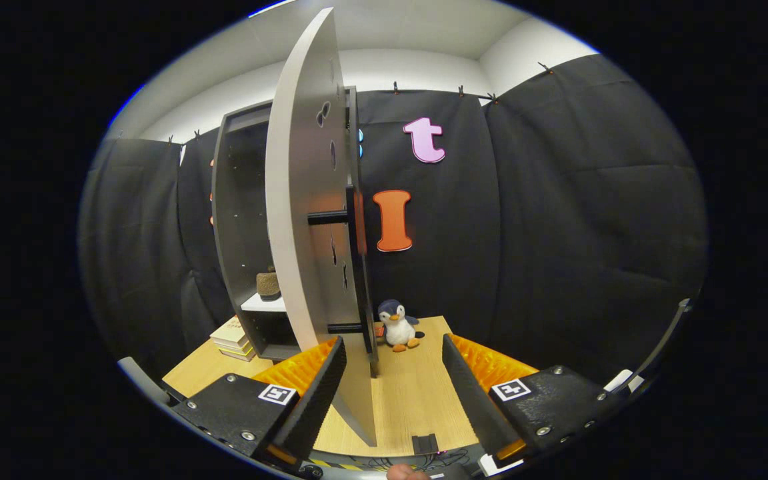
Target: Open the shoe cabinet door, grab the shoes and put them into the shoe cabinet, then close the shoe cabinet door.
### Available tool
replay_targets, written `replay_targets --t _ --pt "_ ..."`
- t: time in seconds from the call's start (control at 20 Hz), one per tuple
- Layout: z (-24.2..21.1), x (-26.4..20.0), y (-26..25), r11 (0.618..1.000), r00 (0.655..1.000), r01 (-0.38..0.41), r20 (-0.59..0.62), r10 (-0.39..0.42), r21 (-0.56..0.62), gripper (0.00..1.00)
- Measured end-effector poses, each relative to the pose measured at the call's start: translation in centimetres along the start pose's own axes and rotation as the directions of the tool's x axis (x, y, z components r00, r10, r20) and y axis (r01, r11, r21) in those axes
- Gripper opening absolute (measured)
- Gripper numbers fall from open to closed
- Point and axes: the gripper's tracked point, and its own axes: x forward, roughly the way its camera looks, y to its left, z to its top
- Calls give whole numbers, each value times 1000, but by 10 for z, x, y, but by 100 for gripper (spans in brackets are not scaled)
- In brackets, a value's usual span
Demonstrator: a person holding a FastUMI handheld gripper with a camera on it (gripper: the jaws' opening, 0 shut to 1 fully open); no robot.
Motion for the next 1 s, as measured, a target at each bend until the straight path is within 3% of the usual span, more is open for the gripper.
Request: replay_targets --t 0.55,1.0 --pt "-7 -7 88 1000 999 -15 -50 15 -5 91" --pt "-7 0 152 1000 999 22 -47 -23 -20 91"
